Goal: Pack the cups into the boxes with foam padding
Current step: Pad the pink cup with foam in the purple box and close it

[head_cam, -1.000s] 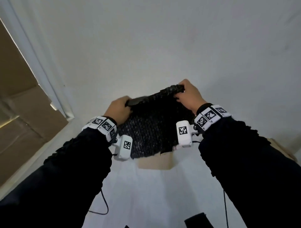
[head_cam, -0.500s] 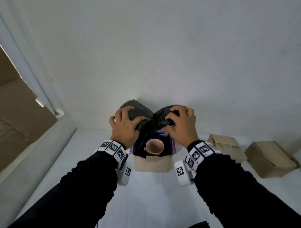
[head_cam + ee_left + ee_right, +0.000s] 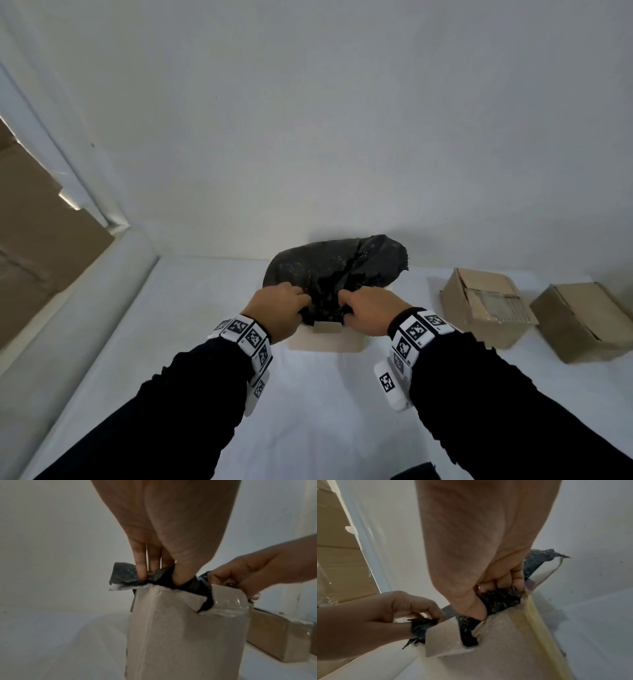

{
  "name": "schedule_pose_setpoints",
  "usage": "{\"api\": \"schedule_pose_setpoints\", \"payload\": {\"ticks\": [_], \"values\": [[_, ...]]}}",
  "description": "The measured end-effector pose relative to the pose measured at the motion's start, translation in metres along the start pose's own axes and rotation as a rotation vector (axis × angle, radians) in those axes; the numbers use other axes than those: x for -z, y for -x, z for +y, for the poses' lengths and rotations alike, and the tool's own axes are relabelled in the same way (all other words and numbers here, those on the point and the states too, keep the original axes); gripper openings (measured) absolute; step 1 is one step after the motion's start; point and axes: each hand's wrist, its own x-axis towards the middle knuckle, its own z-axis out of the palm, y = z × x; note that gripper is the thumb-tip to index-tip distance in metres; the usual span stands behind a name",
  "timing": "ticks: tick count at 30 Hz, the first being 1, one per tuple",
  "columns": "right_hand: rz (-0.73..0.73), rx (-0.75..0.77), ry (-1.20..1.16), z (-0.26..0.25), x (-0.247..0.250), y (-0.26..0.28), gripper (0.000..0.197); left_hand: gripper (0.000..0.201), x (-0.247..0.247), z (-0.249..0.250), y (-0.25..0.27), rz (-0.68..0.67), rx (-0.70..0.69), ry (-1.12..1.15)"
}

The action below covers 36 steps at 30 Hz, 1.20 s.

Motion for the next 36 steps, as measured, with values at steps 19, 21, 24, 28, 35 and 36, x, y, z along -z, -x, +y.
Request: {"api": "schedule_pose_setpoints", "payload": {"ticks": [19,21,24,28,35,36], "values": [[0.255,-0.053,-0.081,0.002,-0.012,-0.008,0.025,0.023,-0.002,0.007,-0.018,-0.001,0.057,-0.101],[0.494,-0.121,-0.128,0.007,-0.007,-0.008,0.022,0.021,-0.001,0.006,-0.019,-0.096,0.149,-0.069],[0.707,-0.331,-0.014,0.016,-0.008,-0.018,0.044,0.023,0.000,0.012,-0.022,-0.226,0.137,-0.125],[0.495,-0.546,-0.069,0.021,-0.013,-0.036,0.061,0.028,0.003,0.019,-0.023,-0.289,0.016,-0.096],[0.715,-0.352,-0.139,0.021,-0.016,-0.050,0.027,0.022,0.005,-0.006,-0.029,0.095,0.126,0.370],[0.741,-0.268,-0.147,0.020,-0.016,-0.051,0.028,0.018,0.005,-0.013,-0.032,0.263,0.159,0.369]]}}
